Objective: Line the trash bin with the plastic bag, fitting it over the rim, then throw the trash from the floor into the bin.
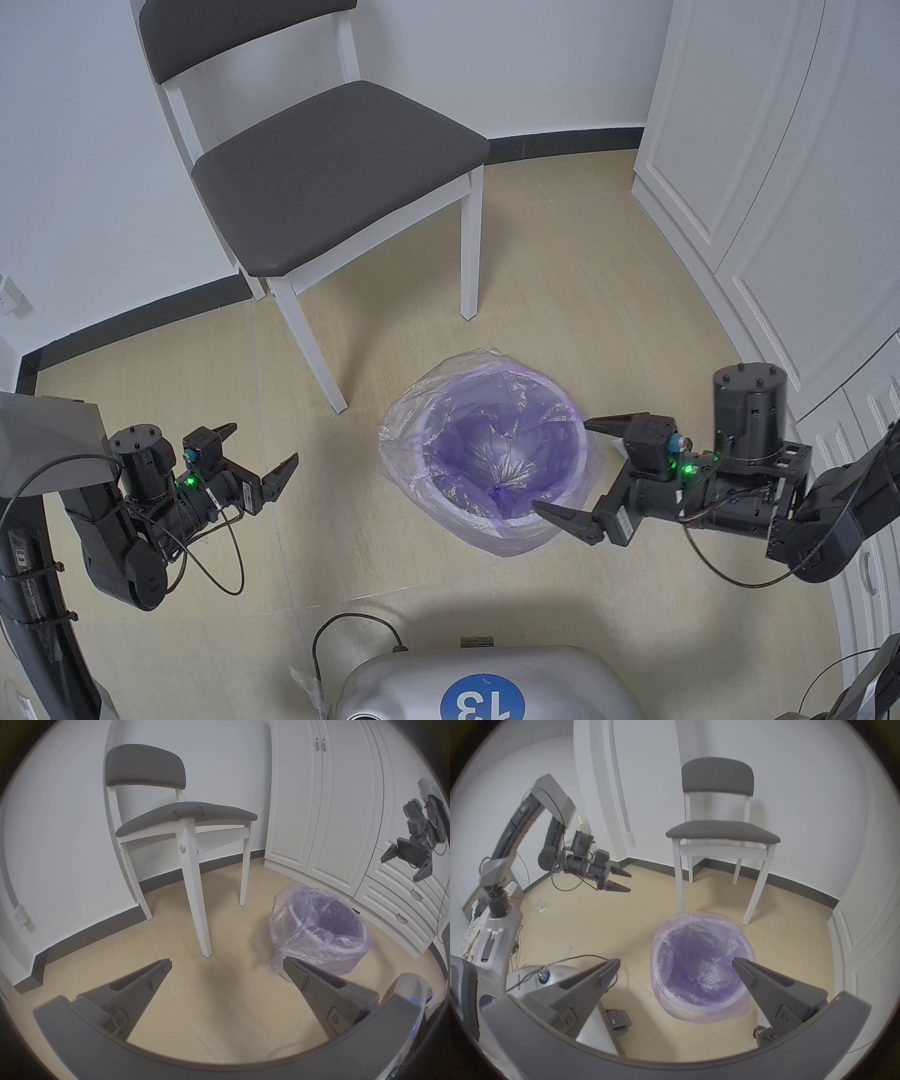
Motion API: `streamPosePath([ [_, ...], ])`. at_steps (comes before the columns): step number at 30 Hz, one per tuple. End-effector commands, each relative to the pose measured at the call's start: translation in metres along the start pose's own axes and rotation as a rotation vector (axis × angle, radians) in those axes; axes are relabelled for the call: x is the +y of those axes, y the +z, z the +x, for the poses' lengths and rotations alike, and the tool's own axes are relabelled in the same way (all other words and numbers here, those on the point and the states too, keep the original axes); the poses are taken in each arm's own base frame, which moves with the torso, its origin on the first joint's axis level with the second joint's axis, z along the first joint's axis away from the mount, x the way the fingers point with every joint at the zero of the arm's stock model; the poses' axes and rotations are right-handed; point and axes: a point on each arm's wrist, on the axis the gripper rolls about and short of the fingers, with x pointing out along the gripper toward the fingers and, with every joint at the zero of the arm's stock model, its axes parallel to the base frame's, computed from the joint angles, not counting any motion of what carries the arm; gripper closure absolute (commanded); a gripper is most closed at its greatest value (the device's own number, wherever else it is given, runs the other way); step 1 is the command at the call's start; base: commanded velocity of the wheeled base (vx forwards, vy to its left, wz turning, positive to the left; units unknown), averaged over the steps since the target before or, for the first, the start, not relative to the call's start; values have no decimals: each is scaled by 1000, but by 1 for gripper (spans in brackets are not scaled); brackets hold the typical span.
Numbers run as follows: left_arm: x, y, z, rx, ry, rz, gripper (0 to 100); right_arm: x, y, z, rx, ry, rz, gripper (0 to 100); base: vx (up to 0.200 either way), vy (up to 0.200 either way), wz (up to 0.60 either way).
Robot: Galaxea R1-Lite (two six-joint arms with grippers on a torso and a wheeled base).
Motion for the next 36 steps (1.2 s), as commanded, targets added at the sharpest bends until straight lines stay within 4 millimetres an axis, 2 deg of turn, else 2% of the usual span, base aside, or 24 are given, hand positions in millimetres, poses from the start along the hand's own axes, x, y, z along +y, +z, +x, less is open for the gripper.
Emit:
streamPosePath([
  [1,-1,11,-4,-42,3,13,0,-24,10,-27,-47,-125,4,0,0,0,0],
  [5,-1,22,-7,-77,5,15,0,-44,11,-39,-5,-334,21,0,0,0,0],
  [11,-5,31,-10,-109,-7,-54,0,-55,8,-62,15,-448,42,0,0,0,0],
  [16,-6,36,-11,-124,-11,-53,0,-57,3,-66,57,-514,60,0,0,0,0],
  [22,-6,41,-14,-137,-10,-49,0,-60,-5,-57,160,-533,230,0,0,0,0],
  [25,-6,42,-15,-142,-8,-49,0,-65,-15,-46,200,-537,351,0,0,0,0],
  [28,-9,40,-20,-125,-16,-54,0,-77,-40,-33,239,-572,521,0,0,0,0],
  [30,-10,39,-21,-119,-18,-54,0,-79,-47,-30,251,-581,550,0,0,0,0],
  [31,-14,39,-24,-114,-30,-51,0,-85,-64,-24,282,-605,588,0,0,0,0],
  [35,-23,40,-23,-116,-60,-49,0,-97,-92,-11,271,-642,611,0,0,0,0],
  [36,-27,40,-23,-113,-75,-48,0,-98,-104,-5,263,-646,613,0,0,0,0],
])
